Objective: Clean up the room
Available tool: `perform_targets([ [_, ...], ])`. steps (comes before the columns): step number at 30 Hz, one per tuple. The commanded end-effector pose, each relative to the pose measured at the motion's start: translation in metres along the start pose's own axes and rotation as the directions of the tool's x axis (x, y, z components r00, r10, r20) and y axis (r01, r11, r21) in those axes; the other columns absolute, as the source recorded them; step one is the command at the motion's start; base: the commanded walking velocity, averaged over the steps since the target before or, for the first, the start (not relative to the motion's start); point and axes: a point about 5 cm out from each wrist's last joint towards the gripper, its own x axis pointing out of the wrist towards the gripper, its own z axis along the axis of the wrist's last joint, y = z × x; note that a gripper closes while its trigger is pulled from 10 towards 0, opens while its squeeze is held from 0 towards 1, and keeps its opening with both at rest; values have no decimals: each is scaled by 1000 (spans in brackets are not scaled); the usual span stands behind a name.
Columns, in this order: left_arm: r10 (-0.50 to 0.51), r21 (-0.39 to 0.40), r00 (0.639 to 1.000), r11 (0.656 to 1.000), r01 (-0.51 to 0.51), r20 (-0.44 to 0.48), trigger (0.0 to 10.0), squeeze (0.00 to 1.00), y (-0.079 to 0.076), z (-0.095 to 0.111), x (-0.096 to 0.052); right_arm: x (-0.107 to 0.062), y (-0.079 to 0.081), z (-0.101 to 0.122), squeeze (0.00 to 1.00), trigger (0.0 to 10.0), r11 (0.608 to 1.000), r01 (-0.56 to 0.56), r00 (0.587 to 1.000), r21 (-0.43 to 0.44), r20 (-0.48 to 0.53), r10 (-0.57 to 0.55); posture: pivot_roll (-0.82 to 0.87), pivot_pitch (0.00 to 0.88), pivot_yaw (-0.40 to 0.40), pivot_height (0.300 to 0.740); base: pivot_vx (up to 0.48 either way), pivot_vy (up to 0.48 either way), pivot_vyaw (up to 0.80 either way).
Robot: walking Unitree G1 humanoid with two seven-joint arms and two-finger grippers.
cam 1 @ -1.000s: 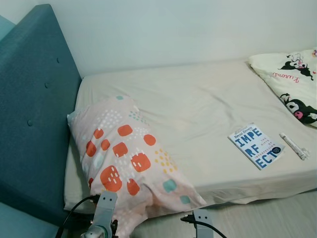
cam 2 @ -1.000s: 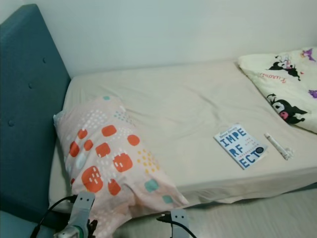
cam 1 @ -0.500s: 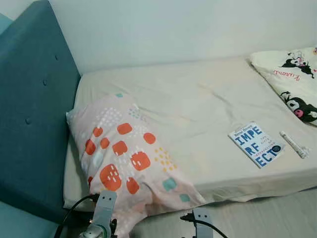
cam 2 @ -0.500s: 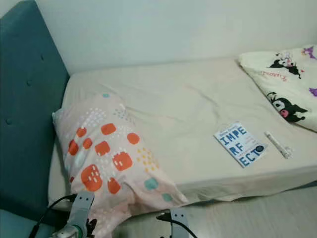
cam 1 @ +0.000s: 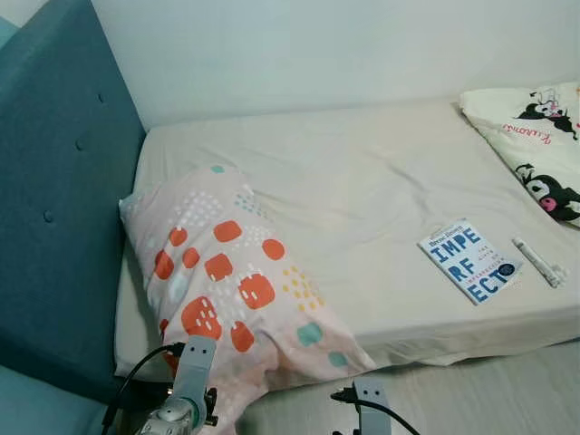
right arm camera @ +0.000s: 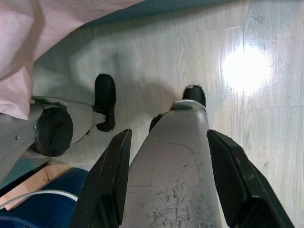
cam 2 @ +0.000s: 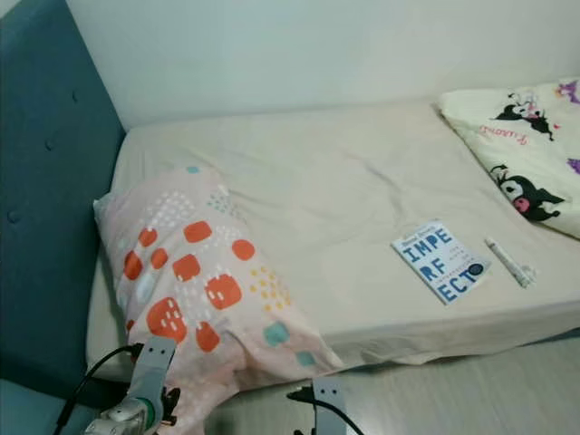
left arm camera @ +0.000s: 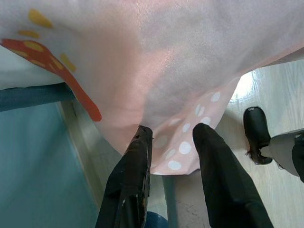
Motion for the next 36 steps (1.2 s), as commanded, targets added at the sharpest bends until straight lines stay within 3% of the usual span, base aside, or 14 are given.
perform_targets([
  [1,7,-8,999,1000,-7,-33,10000,0,1,-10,-1,-1,-1,-12,0,10000,1000,2,999,4,-46,-2,55,79,107,740,0,0,0],
  [6,12,7,999,1000,-11,-40,10000,0,1,-16,-2,-1,0,-12,0,10000,1000,2,999,3,-47,-2,59,55,111,740,0,0,0],
  [10,15,69,999,998,-13,-38,10000,0,6,-18,-2,-1,6,-16,0,10000,1000,-8,999,14,-52,8,52,20,117,740,0,0,0],
  [30,22,18,999,1000,-21,-34,10000,0,1,-20,-2,0,5,-11,0,10000,1000,-12,999,-15,-49,11,52,0,75,740,0,0,0],
  [36,20,14,999,1000,-19,-50,10000,0,-9,-31,-4,0,3,-8,0,10000,1000,-6,999,-21,-46,5,45,0,68,740,0,0,0],
])
